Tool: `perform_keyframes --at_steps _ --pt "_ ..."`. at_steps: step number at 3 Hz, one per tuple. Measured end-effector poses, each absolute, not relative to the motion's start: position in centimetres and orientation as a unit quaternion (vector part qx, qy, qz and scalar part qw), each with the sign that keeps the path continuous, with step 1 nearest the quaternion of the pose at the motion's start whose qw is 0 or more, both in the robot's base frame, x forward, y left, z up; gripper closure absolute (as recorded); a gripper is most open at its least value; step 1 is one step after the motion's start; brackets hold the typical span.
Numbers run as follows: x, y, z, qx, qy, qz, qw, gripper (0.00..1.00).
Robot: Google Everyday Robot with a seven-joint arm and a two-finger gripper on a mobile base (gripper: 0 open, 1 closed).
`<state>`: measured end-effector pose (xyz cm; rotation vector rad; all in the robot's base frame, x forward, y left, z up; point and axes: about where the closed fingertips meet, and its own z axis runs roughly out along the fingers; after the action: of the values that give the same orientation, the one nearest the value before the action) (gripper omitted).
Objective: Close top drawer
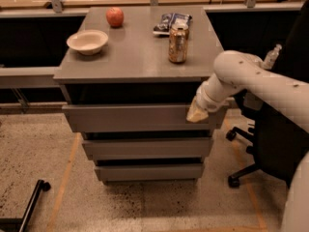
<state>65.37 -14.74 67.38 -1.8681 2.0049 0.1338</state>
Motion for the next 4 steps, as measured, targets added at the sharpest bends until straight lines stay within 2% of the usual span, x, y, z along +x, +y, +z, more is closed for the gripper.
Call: perform_keyframes --at_steps 1,4 --pt "66.38 -14.58 68.22 -0.666 0.715 0.043 0.209 0.82" --pt "66.25 -14.20 67.53 -0.668 0.714 0.048 0.205 0.12"
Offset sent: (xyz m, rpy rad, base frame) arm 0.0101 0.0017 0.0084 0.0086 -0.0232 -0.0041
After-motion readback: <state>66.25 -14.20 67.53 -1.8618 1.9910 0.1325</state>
